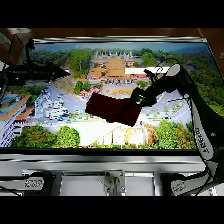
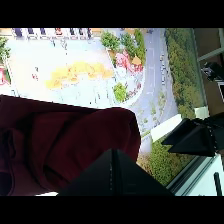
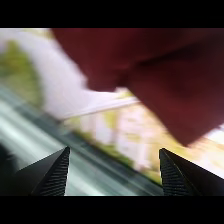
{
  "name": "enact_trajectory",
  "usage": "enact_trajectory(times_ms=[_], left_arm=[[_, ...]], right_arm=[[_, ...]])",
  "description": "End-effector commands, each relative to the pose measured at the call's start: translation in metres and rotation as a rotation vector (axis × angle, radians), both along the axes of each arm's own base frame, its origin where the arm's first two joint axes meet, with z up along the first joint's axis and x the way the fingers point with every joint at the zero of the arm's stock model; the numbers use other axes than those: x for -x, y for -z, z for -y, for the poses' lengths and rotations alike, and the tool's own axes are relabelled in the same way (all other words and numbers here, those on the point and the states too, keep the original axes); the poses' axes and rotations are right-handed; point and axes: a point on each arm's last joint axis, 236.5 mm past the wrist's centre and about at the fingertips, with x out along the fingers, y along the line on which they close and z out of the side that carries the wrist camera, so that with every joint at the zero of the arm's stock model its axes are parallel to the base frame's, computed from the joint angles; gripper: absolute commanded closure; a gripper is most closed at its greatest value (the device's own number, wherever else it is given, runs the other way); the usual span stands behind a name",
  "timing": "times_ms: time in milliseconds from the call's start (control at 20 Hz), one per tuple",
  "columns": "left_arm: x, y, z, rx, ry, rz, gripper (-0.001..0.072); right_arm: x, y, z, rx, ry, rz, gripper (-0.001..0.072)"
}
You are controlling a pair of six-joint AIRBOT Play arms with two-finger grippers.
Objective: Fold the shirts.
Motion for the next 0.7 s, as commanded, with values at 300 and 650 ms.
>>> enact_trajectory(times_ms=[300, 650], left_arm=[[0.007, 0.009, 0.004, -0.040, 0.032, -0.014, 0.0678], [0.006, 0.005, 0.016, -0.026, 0.036, -0.004, 0.0677]], right_arm=[[-0.010, 0.093, 0.030, 0.129, 0.128, -0.182, 0.0032], [-0.022, 0.113, 0.009, 0.067, 0.145, -0.165, 0.0296]])
